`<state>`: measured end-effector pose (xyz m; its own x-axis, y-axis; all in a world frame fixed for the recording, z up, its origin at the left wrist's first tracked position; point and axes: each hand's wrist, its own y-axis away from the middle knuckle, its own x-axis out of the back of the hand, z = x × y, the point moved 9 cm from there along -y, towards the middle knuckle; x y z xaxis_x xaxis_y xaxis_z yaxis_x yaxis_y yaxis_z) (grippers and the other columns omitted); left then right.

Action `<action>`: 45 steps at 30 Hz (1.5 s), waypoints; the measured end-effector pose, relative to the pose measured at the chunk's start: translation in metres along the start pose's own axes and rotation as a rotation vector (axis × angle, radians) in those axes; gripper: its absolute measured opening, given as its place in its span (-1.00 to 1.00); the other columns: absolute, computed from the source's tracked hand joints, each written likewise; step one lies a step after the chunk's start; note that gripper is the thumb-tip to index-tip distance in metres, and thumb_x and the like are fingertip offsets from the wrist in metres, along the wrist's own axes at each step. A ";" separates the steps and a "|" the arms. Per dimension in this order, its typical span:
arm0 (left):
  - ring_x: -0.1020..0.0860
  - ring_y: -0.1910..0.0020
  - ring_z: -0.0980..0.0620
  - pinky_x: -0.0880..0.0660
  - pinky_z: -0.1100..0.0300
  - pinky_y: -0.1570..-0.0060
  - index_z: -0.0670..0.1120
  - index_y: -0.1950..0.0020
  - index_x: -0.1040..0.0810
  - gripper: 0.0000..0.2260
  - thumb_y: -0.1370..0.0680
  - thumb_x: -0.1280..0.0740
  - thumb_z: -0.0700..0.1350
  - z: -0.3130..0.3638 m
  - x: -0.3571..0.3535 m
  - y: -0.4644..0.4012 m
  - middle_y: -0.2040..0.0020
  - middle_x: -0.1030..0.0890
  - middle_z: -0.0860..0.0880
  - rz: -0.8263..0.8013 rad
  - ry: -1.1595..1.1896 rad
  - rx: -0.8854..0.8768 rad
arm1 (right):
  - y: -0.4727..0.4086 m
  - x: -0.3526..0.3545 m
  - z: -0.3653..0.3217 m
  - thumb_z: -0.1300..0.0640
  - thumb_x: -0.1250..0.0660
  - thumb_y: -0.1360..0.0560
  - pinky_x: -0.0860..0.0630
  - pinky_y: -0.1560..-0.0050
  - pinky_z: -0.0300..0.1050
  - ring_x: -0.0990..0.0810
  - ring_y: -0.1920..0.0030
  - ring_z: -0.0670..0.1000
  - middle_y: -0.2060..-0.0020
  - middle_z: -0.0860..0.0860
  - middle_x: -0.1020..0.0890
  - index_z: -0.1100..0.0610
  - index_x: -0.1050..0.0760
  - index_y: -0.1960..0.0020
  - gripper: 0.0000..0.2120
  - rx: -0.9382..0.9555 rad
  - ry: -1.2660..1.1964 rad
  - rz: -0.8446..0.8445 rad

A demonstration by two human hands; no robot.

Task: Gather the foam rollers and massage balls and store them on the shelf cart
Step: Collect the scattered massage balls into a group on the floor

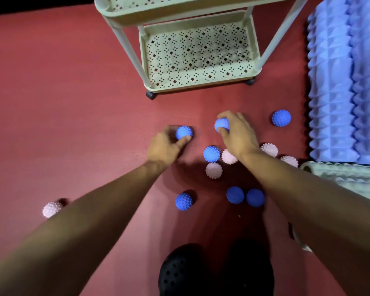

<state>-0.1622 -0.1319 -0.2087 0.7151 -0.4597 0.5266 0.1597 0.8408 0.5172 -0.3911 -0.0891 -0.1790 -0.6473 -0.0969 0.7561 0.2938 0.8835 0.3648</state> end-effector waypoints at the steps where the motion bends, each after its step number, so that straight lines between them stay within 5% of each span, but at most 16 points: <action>1: -0.68 -0.02 0.08 -0.57 0.07 -0.20 -0.01 -0.16 -0.63 -0.56 -0.40 -0.55 0.18 0.006 -0.019 -0.001 0.00 -0.73 0.05 -0.030 0.063 -0.003 | 0.000 0.010 0.012 0.15 -0.36 -0.57 -0.42 -0.26 0.00 -0.54 -0.26 0.11 -0.25 0.02 -0.55 -0.02 -0.48 -0.34 -0.65 -0.027 -0.019 0.020; 5: -0.67 -0.03 -0.01 -0.57 -0.02 -0.19 0.02 -0.18 -0.59 -0.45 -0.31 -0.44 0.30 0.029 -0.070 -0.011 -0.01 -0.71 0.04 -0.123 0.128 -0.051 | 0.004 0.029 0.049 0.09 -0.44 -0.51 -0.46 -0.29 0.01 -0.57 -0.21 0.14 -0.20 0.08 -0.60 0.07 -0.55 -0.28 -0.66 -0.080 0.014 0.022; 13: -0.62 -0.06 -0.07 -0.53 0.05 -0.19 0.02 -0.20 -0.51 -0.67 -0.49 -0.50 -0.03 0.054 -0.111 -0.004 -0.07 -0.66 -0.02 -0.307 -0.096 -0.129 | 0.025 0.023 0.076 -0.02 -0.45 -0.45 -0.51 -0.25 0.09 -0.62 -0.10 0.07 -0.10 -0.02 -0.58 -0.08 -0.53 -0.16 -0.71 -0.146 -0.068 0.016; 18: -0.59 -0.19 -0.04 -0.48 0.03 -0.34 -0.01 -0.48 -0.42 -0.47 -0.53 -0.47 -0.04 0.056 -0.110 0.004 -0.19 -0.59 0.00 -0.365 -0.050 -0.156 | 0.029 0.022 0.076 -0.11 -0.42 -0.46 -0.40 -0.32 0.10 -0.57 -0.20 0.05 -0.12 -0.06 -0.57 -0.11 -0.51 -0.19 -0.68 -0.128 0.017 0.021; 23: -0.56 -0.22 -0.02 -0.46 0.12 -0.35 0.01 -0.45 -0.47 -0.46 -0.49 -0.40 0.09 0.047 -0.065 0.014 -0.24 -0.54 -0.07 -0.296 -0.066 -0.188 | 0.037 0.026 0.069 -0.08 -0.39 -0.50 -0.36 -0.33 0.11 -0.52 -0.27 0.14 -0.21 0.02 -0.54 -0.04 -0.52 -0.26 -0.64 -0.088 0.113 0.058; 26: -0.54 -0.20 0.02 -0.39 0.41 -0.22 -0.10 -0.38 -0.52 -0.64 -0.59 -0.42 -0.12 0.015 -0.005 0.022 -0.25 -0.52 -0.06 -0.172 -0.104 -0.175 | 0.047 0.033 0.038 0.00 -0.40 -0.50 -0.37 -0.29 0.09 -0.53 -0.23 0.16 -0.23 0.03 -0.55 0.04 -0.54 -0.27 -0.65 0.084 0.148 0.205; 33: -0.56 -0.19 -0.12 -0.39 0.23 -0.22 -0.07 -0.25 -0.59 -0.74 -0.57 -0.43 -0.07 -0.099 0.125 0.069 -0.18 -0.54 -0.06 0.066 -0.330 -0.047 | 0.081 -0.043 -0.080 -0.13 -0.26 -0.52 -0.33 -0.42 0.08 -0.53 -0.31 0.16 -0.33 0.07 -0.56 0.10 -0.53 -0.34 -0.51 0.467 0.263 -0.013; 38: -0.37 -0.37 -0.17 -0.40 -0.17 -0.30 0.11 -0.31 -0.55 -0.49 -0.46 -0.27 0.33 -0.167 0.191 0.121 -0.39 -0.43 -0.01 0.232 -0.601 0.090 | 0.112 -0.100 -0.120 -0.16 -0.17 -0.53 -0.26 -0.52 0.12 -0.48 -0.41 0.16 -0.42 0.10 -0.51 0.11 -0.50 -0.41 -0.44 0.587 0.389 -0.199; 41: -0.11 -0.52 -0.19 -0.24 -0.24 -0.47 0.18 -0.37 -0.46 -0.42 -0.41 -0.51 0.28 -0.223 0.207 0.147 -0.56 -0.16 -0.05 0.187 -0.559 0.277 | 0.125 -0.115 -0.134 -0.14 -0.19 -0.52 -0.29 -0.50 0.12 -0.51 -0.38 0.15 -0.43 0.08 -0.51 0.10 -0.50 -0.41 -0.45 0.617 0.400 -0.230; 45: 0.07 -0.59 -0.29 -0.03 -0.22 -0.57 0.10 -0.41 -0.48 -0.32 -0.33 -0.64 0.07 -0.267 0.200 0.161 -0.62 -0.01 -0.18 0.115 -0.537 0.293 | 0.133 -0.125 -0.135 -0.16 -0.15 -0.55 -0.33 -0.43 0.10 -0.52 -0.34 0.15 -0.44 0.04 -0.49 0.08 -0.48 -0.43 -0.45 0.609 0.424 -0.263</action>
<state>0.1884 -0.0118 -0.2001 0.2618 -0.5144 0.8166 -0.1461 0.8152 0.5604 -0.1760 -0.0213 -0.1516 -0.2828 -0.3956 0.8738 -0.3480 0.8912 0.2909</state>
